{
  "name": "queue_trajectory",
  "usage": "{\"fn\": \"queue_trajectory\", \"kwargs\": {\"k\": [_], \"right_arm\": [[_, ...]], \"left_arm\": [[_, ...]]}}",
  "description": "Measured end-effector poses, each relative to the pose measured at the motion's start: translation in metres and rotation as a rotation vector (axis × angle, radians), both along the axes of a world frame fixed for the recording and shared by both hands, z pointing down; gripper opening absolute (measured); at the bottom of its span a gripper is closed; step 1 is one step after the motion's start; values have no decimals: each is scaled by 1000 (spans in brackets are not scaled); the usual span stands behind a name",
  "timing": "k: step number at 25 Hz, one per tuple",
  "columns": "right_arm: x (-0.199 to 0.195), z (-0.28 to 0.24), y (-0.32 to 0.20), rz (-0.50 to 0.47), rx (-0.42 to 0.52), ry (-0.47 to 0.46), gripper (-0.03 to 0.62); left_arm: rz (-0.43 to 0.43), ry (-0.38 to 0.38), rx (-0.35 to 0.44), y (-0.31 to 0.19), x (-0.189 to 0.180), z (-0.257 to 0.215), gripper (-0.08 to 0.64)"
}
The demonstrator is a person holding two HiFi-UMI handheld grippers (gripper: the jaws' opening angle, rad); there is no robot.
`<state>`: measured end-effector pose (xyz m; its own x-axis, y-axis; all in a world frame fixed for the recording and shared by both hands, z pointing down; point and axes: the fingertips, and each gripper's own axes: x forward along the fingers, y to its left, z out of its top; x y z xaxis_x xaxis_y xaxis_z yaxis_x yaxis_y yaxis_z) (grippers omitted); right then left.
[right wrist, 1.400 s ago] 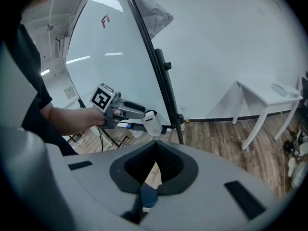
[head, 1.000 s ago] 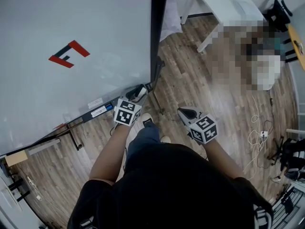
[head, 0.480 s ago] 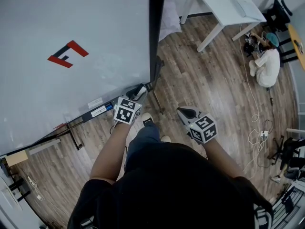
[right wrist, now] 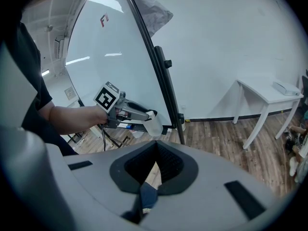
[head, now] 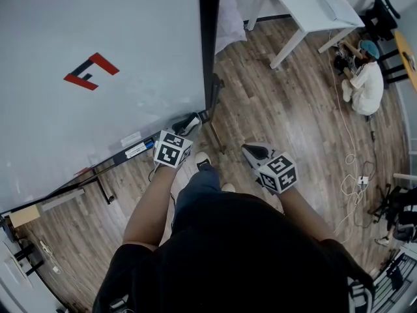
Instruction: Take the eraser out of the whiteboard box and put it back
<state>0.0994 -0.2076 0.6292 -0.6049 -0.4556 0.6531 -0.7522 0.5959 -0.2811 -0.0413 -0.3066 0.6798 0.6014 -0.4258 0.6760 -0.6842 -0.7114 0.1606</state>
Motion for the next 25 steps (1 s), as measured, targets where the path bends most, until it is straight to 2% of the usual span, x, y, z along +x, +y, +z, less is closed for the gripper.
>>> {"fn": "queue_trajectory", "kwargs": {"k": [14,19,25], "right_arm": [[-6,-18,7,-21,39,-2,-5],[-7,-30,12,-35,70,-3,-5],[-2,-42,21,-44,97,0,-5]], "left_arm": [[6,15,54,6,0,-29,140],[-29,57,88,10,-4,-50,140],[-45,63,137,17,-6,-71,140]]}}
